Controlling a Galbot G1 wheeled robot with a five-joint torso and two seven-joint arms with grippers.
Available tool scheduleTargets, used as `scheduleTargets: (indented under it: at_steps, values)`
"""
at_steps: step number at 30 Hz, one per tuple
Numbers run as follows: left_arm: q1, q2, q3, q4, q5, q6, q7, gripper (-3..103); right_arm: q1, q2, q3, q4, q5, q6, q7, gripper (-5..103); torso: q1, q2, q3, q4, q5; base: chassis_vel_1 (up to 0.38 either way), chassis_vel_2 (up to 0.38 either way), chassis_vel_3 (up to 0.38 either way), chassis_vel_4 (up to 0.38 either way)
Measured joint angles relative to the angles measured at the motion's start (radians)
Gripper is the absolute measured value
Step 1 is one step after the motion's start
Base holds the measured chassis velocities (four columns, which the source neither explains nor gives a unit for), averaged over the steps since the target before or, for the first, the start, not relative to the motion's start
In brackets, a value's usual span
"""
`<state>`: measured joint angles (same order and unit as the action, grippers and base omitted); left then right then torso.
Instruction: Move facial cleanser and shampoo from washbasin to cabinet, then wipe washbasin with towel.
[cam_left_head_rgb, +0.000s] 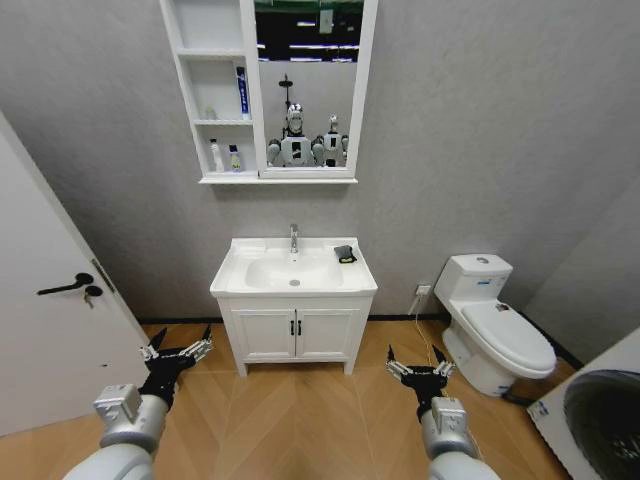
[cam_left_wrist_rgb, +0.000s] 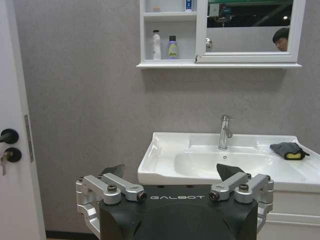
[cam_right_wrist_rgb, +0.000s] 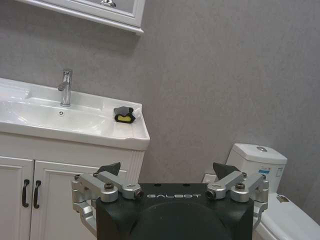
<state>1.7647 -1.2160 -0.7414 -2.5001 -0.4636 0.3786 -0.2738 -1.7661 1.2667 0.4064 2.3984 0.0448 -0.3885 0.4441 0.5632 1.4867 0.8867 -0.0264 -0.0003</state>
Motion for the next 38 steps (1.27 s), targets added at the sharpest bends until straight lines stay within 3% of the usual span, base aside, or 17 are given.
scheduleTargets:
  at_steps: [16,38]
  values:
    - [0.0,0.0,0.0,0.0,0.0,0.0,-0.001,100,0.04,-0.013,0.008,-0.02,0.064,0.023,-0.018,100,-0.001,0.0,0.0,0.0001,0.0,0.264,-0.239,-0.271,0.275]
    - [0.0,0.0,0.0,0.0,0.0,0.0,0.0,100,0.052,-0.015,0.009,-0.02,0.075,0.015,-0.01,100,0.0,0.0,0.0,0.0,0.0003,-0.02,0.013,0.01,-0.01]
